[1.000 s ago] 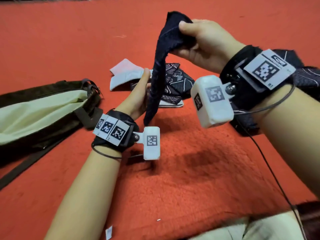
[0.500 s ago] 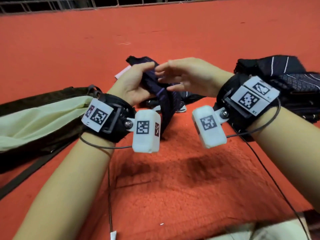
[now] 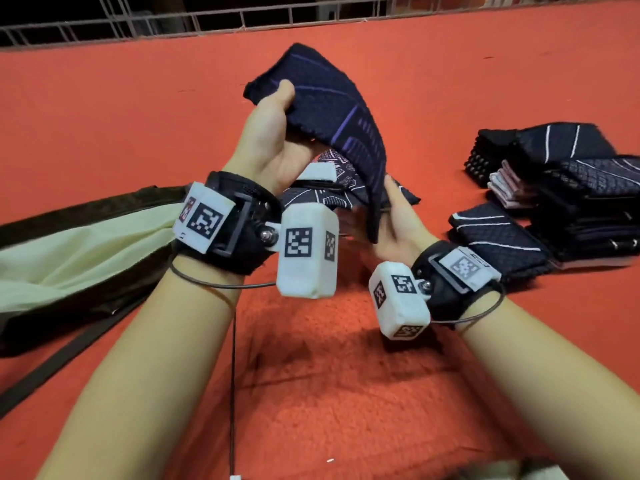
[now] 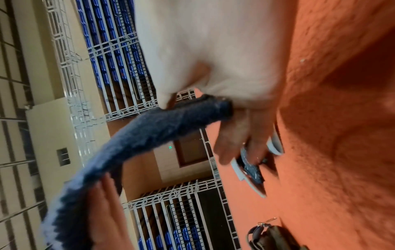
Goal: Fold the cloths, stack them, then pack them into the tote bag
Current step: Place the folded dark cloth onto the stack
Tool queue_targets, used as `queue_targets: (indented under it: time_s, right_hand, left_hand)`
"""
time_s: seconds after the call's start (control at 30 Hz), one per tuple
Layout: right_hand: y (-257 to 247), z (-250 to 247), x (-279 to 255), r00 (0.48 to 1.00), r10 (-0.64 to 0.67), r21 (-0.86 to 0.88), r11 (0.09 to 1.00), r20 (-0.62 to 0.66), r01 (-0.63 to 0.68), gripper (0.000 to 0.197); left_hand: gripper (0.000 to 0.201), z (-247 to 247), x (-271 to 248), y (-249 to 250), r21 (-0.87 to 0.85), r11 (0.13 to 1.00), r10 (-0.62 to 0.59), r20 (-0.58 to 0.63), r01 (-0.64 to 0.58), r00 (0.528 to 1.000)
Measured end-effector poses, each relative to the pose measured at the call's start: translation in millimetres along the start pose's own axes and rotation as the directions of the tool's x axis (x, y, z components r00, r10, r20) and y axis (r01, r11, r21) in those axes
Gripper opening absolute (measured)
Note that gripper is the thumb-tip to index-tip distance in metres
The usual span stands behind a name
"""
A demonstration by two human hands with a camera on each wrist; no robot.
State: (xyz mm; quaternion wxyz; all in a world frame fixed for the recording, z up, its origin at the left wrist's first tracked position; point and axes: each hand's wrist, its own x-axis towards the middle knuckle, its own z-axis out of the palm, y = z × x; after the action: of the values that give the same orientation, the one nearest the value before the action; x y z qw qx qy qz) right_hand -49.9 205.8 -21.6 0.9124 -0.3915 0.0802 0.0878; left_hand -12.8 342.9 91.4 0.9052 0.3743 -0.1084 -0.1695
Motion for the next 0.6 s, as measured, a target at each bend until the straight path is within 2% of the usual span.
queue_targets:
  time_s: [0.07, 0.17, 0.27, 0.37, 0.47, 0.53, 0.6]
  right_hand:
    - [-4.6, 1.2, -1.4, 0.983, -0.129, 0.044, 0.990, -0.128, 0.136, 0.032]
    - [-12.7, -13.6, -2.2, 0.910, -0.302, -0.179, 0.949, -0.284, 0.259, 0.016]
    - [-21.1, -25.1, -11.6, 0.842, -0.448, -0.355, 0.872, -0.300, 0.337, 0.018]
    - [-27.3, -29.3, -22.6, 0.817, -0.528, -0.461, 0.799, -0.231, 0.386, 0.020]
    - [-30.3, -37.9, -22.7, 0.809, -0.549, -0.556, 0.747, -0.209, 0.363, 0.018]
    - [-25.6, -47.4, -20.8, 0.817, -0.517, -0.636, 0.726, -0.256, 0.261, 0.019]
    - [-15.1, -60.6, -19.8, 0.845, -0.418, -0.649, 0.752, -0.335, 0.115, 0.019]
  left_hand:
    - [0.042, -12.3, -0.5, 3.1, -0.003, 1.000, 0.027, -0.036, -0.027, 0.999]
    - [0.043, -38.0, -4.3, 3.2, -0.002, 0.999, 0.039, -0.096, -0.040, 0.995]
    - [0.042, -67.4, -12.3, -4.2, 0.044, 0.999, 0.004, -0.146, 0.002, 0.989]
    - [0.038, -93.5, -18.4, -11.6, 0.025, 0.999, -0.029, -0.206, 0.035, 0.978]
    - [0.029, -108.6, -20.8, -17.5, 0.027, 0.995, -0.085, -0.219, 0.093, 0.972]
    - [0.027, -118.2, -21.5, -26.3, 0.070, 0.977, -0.179, -0.239, 0.200, 0.954]
    - [0.026, -130.0, -22.8, -40.8, 0.126, 0.933, -0.286, -0.309, 0.337, 0.907]
